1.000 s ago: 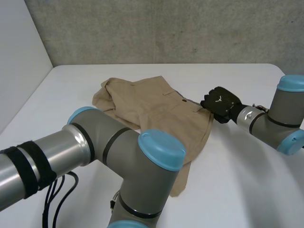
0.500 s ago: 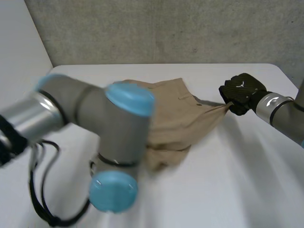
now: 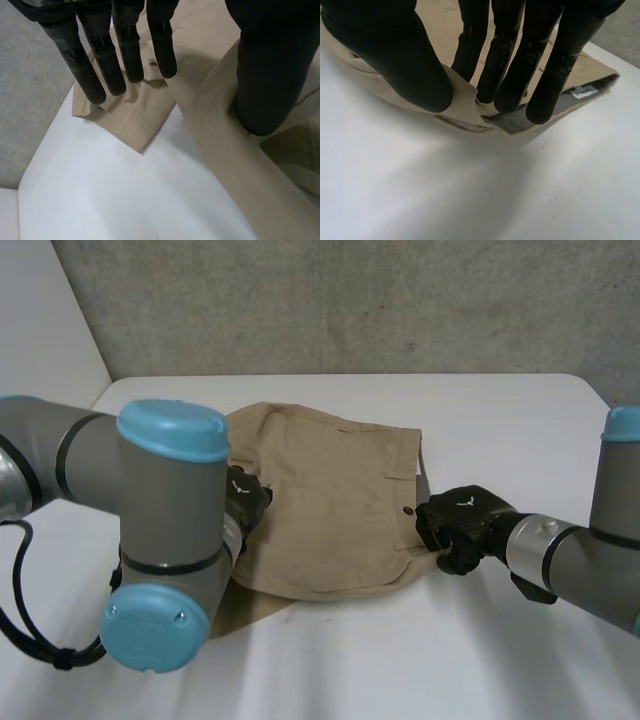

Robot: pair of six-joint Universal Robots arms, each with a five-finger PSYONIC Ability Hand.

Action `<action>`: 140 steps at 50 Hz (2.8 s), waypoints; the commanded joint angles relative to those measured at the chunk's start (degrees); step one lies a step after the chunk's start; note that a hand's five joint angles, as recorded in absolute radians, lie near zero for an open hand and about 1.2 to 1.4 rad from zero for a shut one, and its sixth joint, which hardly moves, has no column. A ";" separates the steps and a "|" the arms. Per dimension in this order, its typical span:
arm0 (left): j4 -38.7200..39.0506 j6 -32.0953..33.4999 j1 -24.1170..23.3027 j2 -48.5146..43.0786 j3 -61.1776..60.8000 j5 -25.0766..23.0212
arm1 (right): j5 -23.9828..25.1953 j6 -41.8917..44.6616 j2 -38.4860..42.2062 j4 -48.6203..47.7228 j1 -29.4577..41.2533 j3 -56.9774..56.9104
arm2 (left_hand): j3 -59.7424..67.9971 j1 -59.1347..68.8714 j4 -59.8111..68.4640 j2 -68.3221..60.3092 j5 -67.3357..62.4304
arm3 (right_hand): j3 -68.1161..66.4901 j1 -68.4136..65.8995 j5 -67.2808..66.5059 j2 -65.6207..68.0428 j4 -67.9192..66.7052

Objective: Fold the shorts.

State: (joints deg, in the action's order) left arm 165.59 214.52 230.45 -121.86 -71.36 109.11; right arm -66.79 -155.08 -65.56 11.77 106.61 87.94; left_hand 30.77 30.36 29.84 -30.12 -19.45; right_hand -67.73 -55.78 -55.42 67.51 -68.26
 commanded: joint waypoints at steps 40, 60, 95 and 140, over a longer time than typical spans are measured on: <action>4.48 -56.41 13.19 10.76 -29.37 -4.52 | -4.58 -4.97 -0.18 -12.30 -0.44 6.80 | 8.88 9.29 9.80 -9.52 -10.19 | -12.27 -24.22 -14.58 12.49 -11.74; 6.50 -55.35 13.27 11.81 -28.40 -4.78 | -4.41 -4.09 -6.59 -10.10 -0.53 8.82 | 49.23 49.64 50.16 -49.88 -50.55 | 30.90 18.95 28.59 -30.68 31.43; 6.50 -54.56 13.36 13.31 -28.22 -4.78 | -4.93 2.06 1.49 -28.99 4.31 17.62 | 49.23 49.64 50.16 -49.88 -50.55 | 15.97 4.02 13.67 -15.75 16.50; 0.96 3.27 10.38 9.37 -10.04 -8.04 | -14.24 17.18 2.10 13.81 4.48 -11.92 | 49.23 49.64 50.16 -49.88 -50.55 | -12.27 -24.22 -14.58 12.49 -11.74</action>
State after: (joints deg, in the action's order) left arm 162.62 217.98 241.11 -103.32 -85.89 97.88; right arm -78.87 -137.76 -69.67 26.40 111.09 76.73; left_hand 68.04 64.65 68.58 -68.61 -56.39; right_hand -67.78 -55.75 -55.76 67.57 -68.28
